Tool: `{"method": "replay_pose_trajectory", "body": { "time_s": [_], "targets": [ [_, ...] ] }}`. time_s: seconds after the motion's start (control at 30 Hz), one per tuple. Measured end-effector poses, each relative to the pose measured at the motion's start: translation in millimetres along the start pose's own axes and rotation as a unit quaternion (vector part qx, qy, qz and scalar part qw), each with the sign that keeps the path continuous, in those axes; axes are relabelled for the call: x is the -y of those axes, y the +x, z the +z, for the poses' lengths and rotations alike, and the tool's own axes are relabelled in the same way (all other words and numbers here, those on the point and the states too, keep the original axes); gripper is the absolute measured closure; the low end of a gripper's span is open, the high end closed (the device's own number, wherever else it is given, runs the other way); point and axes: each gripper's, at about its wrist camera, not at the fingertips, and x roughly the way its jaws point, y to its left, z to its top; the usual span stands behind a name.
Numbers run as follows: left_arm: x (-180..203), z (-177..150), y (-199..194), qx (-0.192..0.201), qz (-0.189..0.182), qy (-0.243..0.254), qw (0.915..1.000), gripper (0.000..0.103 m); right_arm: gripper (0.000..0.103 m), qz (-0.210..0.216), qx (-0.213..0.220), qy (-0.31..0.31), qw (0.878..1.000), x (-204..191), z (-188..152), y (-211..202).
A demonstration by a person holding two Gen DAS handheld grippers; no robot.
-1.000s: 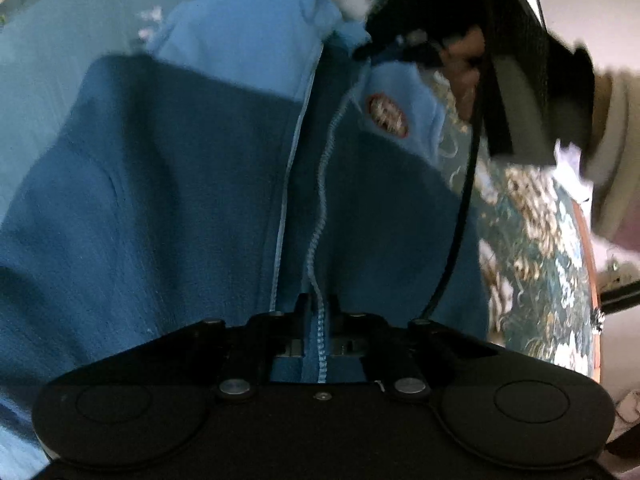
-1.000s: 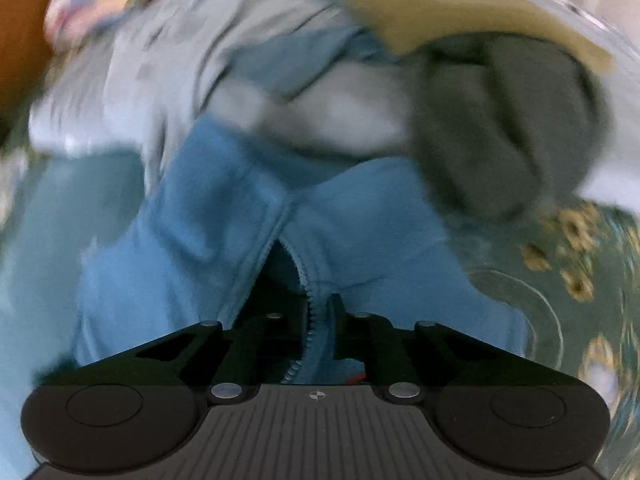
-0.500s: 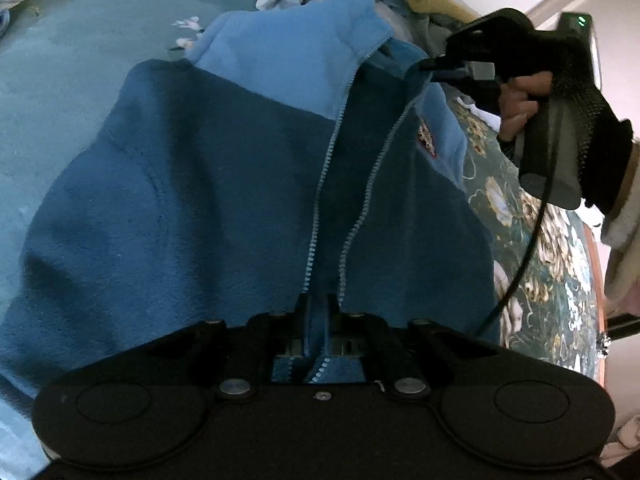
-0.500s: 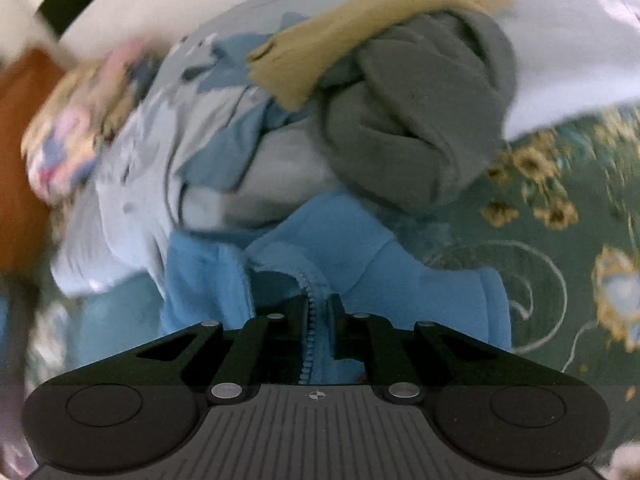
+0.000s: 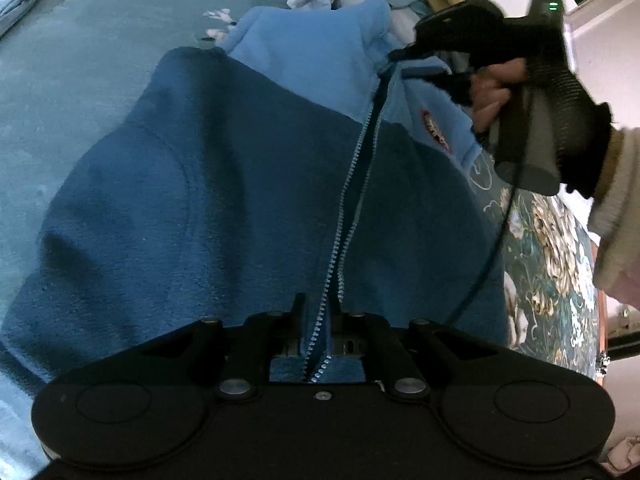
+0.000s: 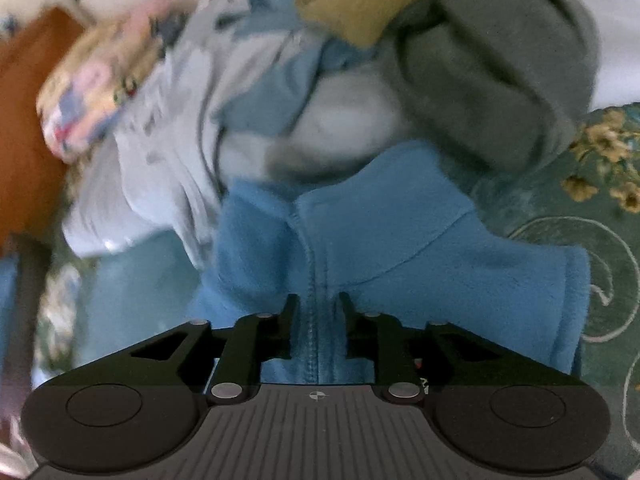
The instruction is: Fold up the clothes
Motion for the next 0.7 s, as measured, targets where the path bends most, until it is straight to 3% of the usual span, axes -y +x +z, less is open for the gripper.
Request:
{"method": "replay_pose_trajectory", "body": {
  "time_s": [0.07,0.17,0.4,0.7],
  "targets": [
    [-1,-1,-2,-0.003,-0.001,-0.001,1.0000,0.093,0.082,0.004,-0.002,-0.013,1.000,0,-1,-5],
    [-2,-2,-4,-0.007,-0.003,-0.002,1.0000,0.083,0.065,0.030,0.022,-0.017,0.999,4,-3,-33],
    [3,-15,3,-0.051,-0.010,0.029,0.9982,0.078,0.056,0.017,0.001,-0.050,0.999,28,-36,-80],
    [18,-7,18,-0.045,-0.006,0.099,0.9941,0.076,0.056,-0.025,-0.032,0.034,0.999,73,-99,-116]
  ]
}}
